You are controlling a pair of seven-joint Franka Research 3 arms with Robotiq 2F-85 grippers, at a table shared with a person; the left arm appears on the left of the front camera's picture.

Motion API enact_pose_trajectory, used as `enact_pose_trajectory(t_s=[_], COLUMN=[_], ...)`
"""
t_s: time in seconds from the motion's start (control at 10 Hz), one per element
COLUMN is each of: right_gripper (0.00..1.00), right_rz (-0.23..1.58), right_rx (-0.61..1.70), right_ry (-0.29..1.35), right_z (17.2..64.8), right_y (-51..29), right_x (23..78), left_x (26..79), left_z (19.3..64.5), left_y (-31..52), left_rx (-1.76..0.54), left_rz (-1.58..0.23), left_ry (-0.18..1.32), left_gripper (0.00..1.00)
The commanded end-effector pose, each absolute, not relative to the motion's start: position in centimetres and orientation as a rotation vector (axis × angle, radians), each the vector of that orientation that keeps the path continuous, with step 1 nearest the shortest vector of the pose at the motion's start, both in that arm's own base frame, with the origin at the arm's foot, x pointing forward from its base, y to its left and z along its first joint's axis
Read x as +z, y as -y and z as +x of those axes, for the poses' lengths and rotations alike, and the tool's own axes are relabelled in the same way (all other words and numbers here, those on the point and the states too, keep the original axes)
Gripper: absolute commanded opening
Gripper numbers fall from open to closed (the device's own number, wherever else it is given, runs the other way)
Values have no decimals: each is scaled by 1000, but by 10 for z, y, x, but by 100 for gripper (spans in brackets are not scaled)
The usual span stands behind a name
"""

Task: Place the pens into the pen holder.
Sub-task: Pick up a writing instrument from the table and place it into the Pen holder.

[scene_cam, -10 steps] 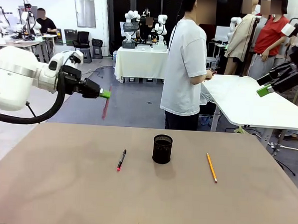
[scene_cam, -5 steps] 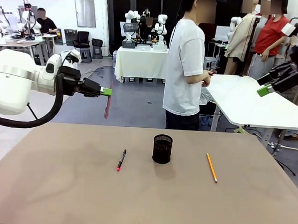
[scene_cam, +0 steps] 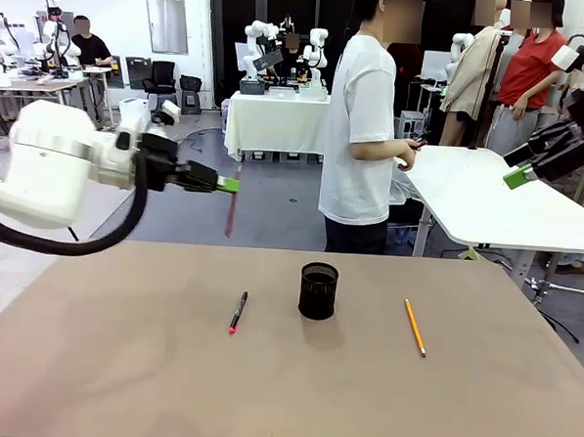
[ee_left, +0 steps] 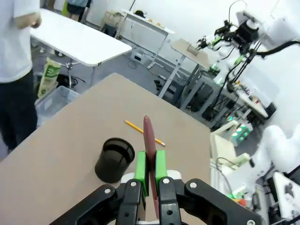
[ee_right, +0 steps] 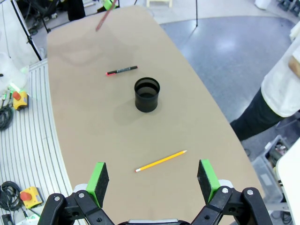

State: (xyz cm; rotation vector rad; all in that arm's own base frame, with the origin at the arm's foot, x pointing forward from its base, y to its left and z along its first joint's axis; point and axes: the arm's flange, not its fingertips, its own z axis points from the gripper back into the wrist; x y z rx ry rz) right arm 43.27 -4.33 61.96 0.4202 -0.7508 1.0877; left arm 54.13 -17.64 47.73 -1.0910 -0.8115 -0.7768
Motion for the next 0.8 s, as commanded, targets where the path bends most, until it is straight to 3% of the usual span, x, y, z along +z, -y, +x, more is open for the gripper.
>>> enact_pose_trajectory(t_s=[0.0,0.2,0.7], right_gripper=[100,100,100], right_rz=[420,420,420], right_rx=[1091,1091,1091], right_ry=[754,754,754], right_z=[432,432,432], right_y=[43,43,43], right_x=[621,621,621], left_x=[463,464,436], left_z=[550,551,559], left_y=[212,223,265], left_rx=[-885,-972,-1035], left_rz=[-1033,-1037,-1224], left_ry=[945,1063,1080], left_gripper=[0,0,0])
